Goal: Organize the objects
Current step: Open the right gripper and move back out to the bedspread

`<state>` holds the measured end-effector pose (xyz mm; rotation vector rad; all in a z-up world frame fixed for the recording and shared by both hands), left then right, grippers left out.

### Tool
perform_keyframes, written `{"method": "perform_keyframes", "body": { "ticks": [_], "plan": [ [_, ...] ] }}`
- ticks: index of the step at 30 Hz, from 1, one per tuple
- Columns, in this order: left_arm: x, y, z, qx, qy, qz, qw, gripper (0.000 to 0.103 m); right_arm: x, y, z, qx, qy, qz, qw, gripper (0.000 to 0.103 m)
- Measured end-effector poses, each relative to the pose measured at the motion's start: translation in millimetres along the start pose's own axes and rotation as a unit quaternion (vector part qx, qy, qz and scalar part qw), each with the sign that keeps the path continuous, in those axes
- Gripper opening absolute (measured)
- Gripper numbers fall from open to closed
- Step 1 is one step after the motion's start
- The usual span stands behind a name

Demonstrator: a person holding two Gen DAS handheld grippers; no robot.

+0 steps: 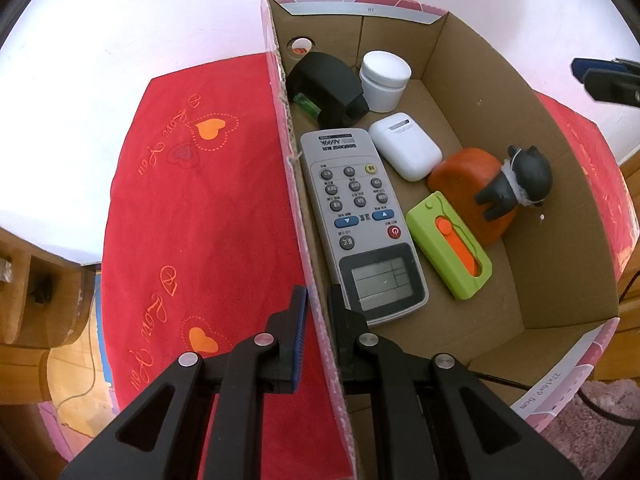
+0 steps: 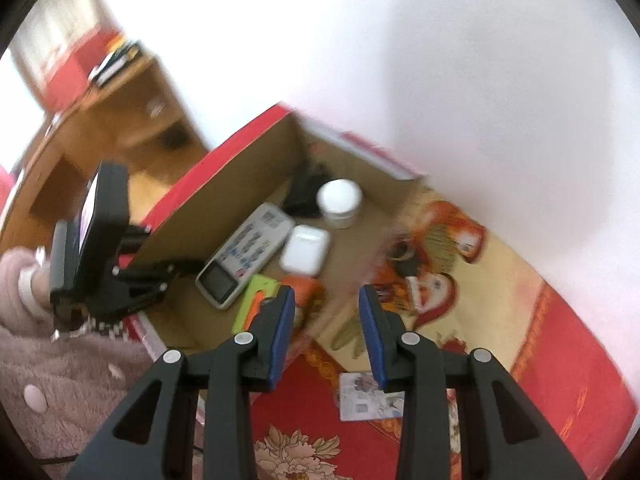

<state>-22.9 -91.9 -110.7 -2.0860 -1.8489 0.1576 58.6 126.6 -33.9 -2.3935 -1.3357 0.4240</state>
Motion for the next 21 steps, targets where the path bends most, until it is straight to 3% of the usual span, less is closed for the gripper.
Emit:
{"method": "perform_keyframes", "body": {
  "ticks": [4, 10, 11, 21],
  "plan": [
    [0, -1, 1, 0.000, 0.000, 0.000, 1.0000, 0.010, 28, 15, -7, 0.017, 0.016, 0.071, 0.997, 0.035],
    [-1, -2, 3, -0.001, -0.001, 0.001, 1.0000, 0.010, 50, 42, -1, 0.009, 0.044, 0.137, 0.990, 0.036],
    [-2, -2, 3, -0.002, -0.001, 0.001, 1.0000, 0.010, 56, 46, 1, 0.027, 0.094, 0.267, 0.959, 0.036],
    [-1, -4, 5, -0.005, -0.006, 0.006, 1.0000, 0.010, 71, 104, 21, 0.003, 0.113, 0.350, 0.930, 0.042]
  ]
}}
Point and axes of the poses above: each gripper's, at about its wrist camera, not at the fingertips, and z roughly the way its jaws point, x to its right, y to its underside, the point moved 4 cm from there along z, roughly the way its jaws point, and after that the axes turned 1 degree about -z, right-handed, at the moved point
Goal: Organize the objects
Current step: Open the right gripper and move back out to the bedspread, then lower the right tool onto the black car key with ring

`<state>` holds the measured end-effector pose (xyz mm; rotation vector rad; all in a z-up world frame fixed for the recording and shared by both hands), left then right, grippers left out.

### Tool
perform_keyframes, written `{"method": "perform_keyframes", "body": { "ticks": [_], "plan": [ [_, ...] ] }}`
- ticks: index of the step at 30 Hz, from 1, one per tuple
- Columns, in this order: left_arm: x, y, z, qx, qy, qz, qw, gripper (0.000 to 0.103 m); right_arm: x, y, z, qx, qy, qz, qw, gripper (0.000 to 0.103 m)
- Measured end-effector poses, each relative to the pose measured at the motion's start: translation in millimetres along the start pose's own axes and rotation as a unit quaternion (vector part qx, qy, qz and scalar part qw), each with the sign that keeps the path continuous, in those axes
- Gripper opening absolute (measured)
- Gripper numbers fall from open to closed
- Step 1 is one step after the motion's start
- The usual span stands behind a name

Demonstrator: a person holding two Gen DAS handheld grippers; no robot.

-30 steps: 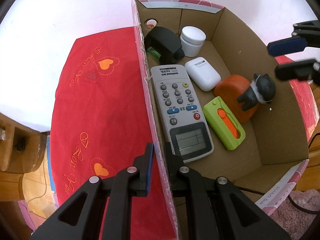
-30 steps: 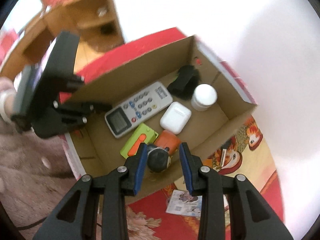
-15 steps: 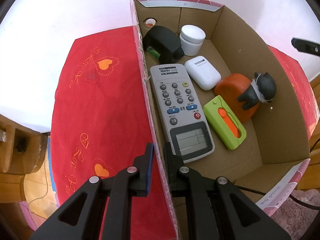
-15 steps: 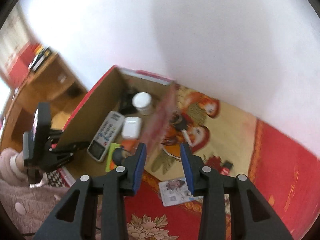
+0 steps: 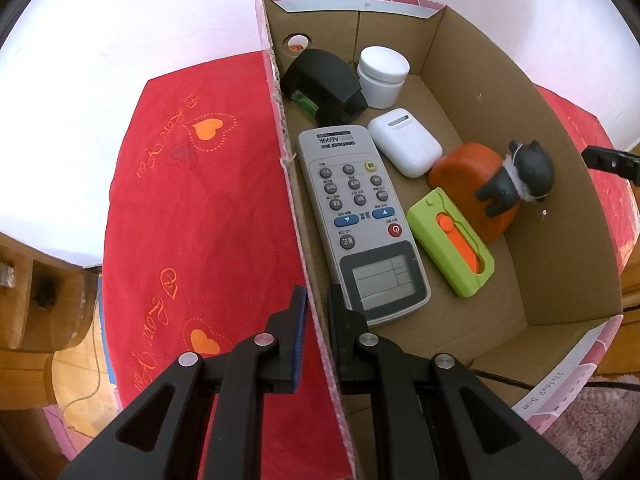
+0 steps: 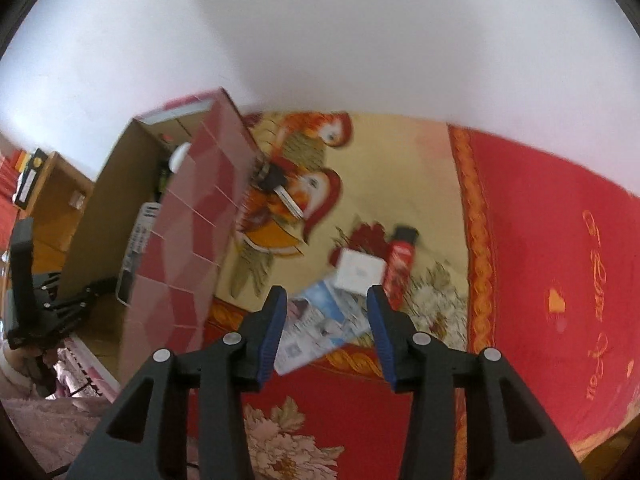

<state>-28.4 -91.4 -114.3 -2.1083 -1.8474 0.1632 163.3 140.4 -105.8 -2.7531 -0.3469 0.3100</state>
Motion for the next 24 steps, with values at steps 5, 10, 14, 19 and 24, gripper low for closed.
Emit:
{"method": "perform_keyframes", "body": {
  "ticks": [5, 10, 14, 19, 24],
  "plan": [
    [-1, -1, 1, -0.001, 0.000, 0.001, 1.0000, 0.010, 7, 2, 5, -0.001, 0.000, 0.024, 1.000, 0.042],
    [-1, -1, 1, 0.000, 0.000, 0.001, 1.0000, 0.010, -5, -9, 16, -0.004, -0.009, 0.014, 1.000, 0.042],
    [-1, -1, 1, -0.001, 0.000, 0.002, 1.0000, 0.010, -24, -32, 32, 0.006, -0.003, -0.017, 1.000, 0.046],
    [-2, -1, 1, -0.001, 0.000, 0.002, 1.0000, 0.010, -48, -63, 65, -0.004, 0.004, -0.093, 0.996, 0.046],
    [-2, -2, 3, -0.001, 0.000, 0.003, 1.0000, 0.010, -62, -80, 92, -0.018, 0.015, -0.145, 0.989, 0.046]
  ]
}}
Point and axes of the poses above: each gripper's, at about its wrist camera, not at the fingertips, and z roughly the way its jaws point, x to its right, y to its underside, the point moved 4 cm from there along z, roughly the way its jaws point, and after that the axes turned 1 degree about -z, right-handed, at the moved point
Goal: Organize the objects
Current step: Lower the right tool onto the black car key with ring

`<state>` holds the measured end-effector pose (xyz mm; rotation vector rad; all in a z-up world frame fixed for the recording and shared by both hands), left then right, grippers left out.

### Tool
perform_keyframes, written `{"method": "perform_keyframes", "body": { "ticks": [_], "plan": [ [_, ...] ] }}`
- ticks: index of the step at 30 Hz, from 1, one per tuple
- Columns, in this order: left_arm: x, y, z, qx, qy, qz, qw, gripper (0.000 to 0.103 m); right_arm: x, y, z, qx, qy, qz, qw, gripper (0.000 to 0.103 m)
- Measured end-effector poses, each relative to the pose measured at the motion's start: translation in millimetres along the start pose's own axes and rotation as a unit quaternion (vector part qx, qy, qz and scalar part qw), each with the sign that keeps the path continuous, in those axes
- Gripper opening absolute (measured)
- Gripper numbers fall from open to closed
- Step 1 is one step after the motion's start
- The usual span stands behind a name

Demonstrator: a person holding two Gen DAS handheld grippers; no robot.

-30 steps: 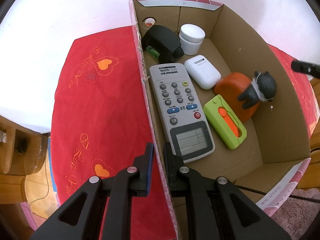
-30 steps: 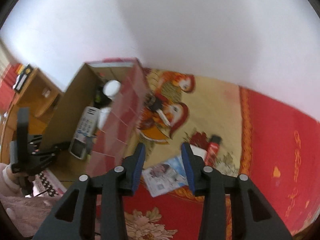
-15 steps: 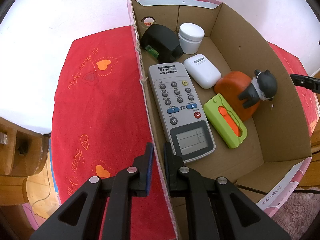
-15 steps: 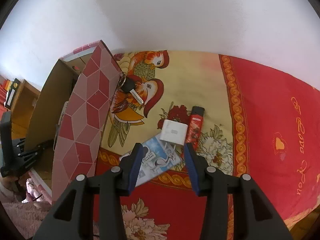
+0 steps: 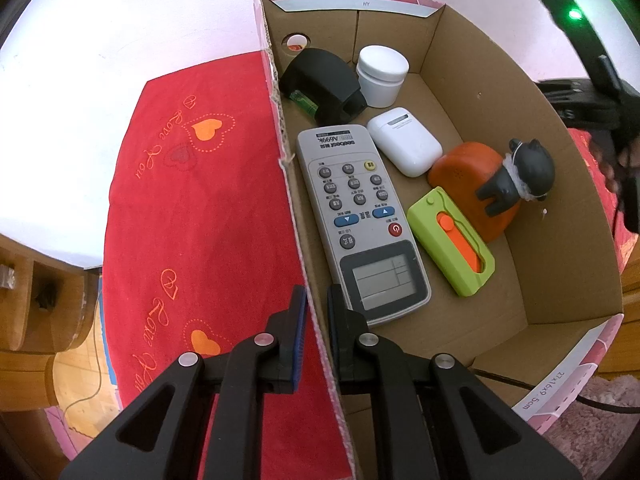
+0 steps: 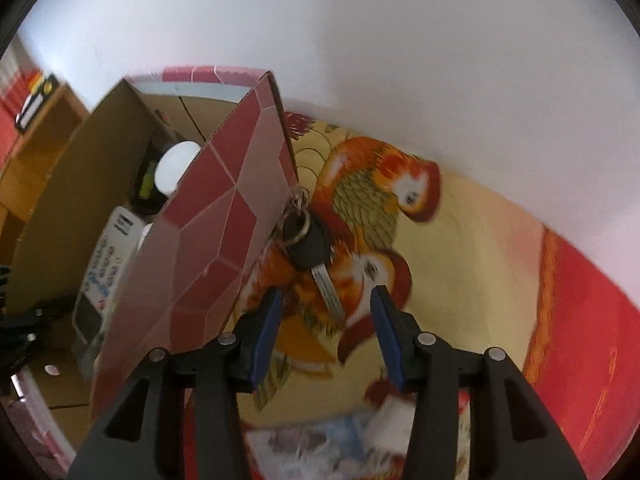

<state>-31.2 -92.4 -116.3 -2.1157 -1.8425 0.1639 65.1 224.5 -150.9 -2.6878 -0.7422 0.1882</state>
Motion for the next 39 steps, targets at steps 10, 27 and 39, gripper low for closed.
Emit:
{"method": "perform_keyframes", "body": {
  "ticks": [10, 27, 39],
  "plan": [
    [0, 0, 0, 0.000, 0.000, 0.002, 1.0000, 0.010, 0, -7, 19, -0.012, -0.016, -0.015, 1.000, 0.034],
    [-2, -4, 3, -0.001, -0.001, 0.002, 1.0000, 0.010, 17, 24, -1, -0.034, 0.009, 0.017, 0.999, 0.009],
    [-5, -4, 4, -0.001, -0.001, 0.003, 1.0000, 0.010, 10, 13, -1, -0.021, -0.008, 0.015, 1.000, 0.014]
  ]
}}
Point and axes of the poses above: each gripper's, at about its wrist camera, not at the fingertips, and z roughly the way its jaws point, x to its right, y to its underside, the point moved 4 cm from there along z, roughly the way its jaws point, and after that the axes turned 1 degree about -z, right-handed, at the moved point
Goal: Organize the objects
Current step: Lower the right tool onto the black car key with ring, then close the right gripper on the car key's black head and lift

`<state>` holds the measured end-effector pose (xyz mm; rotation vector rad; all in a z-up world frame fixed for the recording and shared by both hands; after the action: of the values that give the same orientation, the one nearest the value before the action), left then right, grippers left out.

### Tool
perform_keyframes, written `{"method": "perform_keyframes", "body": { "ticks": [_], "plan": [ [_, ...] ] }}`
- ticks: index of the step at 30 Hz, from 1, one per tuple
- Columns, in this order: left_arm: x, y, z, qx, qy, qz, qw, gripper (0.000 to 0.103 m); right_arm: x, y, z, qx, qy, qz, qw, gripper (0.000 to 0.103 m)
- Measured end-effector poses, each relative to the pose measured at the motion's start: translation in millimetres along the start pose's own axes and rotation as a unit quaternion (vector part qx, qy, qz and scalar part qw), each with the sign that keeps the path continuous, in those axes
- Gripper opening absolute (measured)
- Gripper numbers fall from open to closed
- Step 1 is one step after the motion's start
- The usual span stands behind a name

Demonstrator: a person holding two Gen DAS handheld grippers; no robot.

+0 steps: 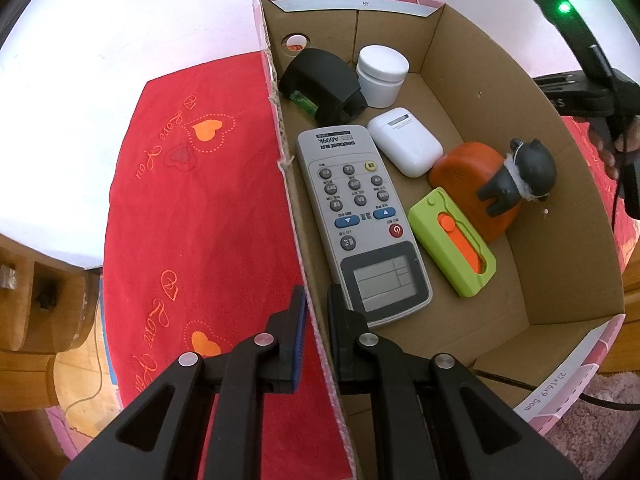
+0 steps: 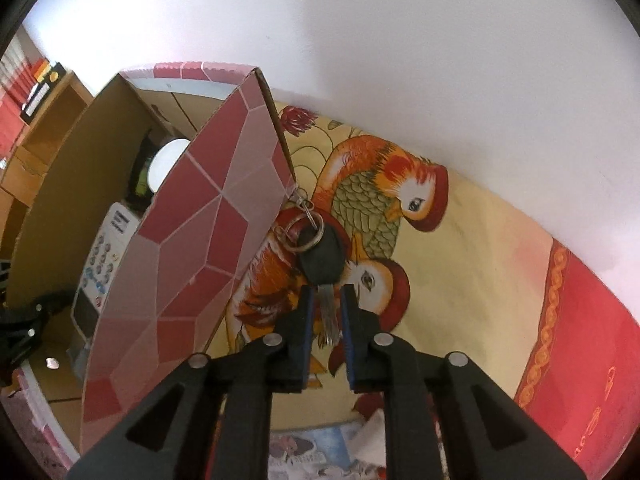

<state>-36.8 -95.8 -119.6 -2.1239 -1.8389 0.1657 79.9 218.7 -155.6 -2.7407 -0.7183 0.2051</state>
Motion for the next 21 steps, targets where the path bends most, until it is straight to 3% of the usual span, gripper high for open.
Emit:
{"method": "perform_keyframes", "body": {
  "ticks": [12, 17, 21],
  "plan": [
    [-1, -1, 1, 0.001, 0.000, -0.001, 1.0000, 0.010, 3, -1, 9, -0.012, -0.018, 0.013, 1.000, 0.017],
    [0, 0, 0, 0.000, 0.000, -0.001, 1.0000, 0.010, 7, 9, 7, -0.021, -0.017, 0.012, 1.000, 0.009],
    [0, 0, 1, 0.000, 0.001, -0.001, 1.0000, 0.010, 0, 7, -6, 0.003, -0.038, -0.005, 0.999, 0.011]
  ]
}}
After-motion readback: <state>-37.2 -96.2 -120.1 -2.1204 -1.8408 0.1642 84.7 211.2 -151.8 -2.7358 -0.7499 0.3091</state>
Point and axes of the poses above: each gripper's, at about its wrist camera, not at the fingertips, and z roughly the way its jaws point, x to its right, y to its underside, the point moved 4 cm from there along z, roughly the way its jaws point, and after that the axes turned 1 degree about -z, right-handed, at the moved point
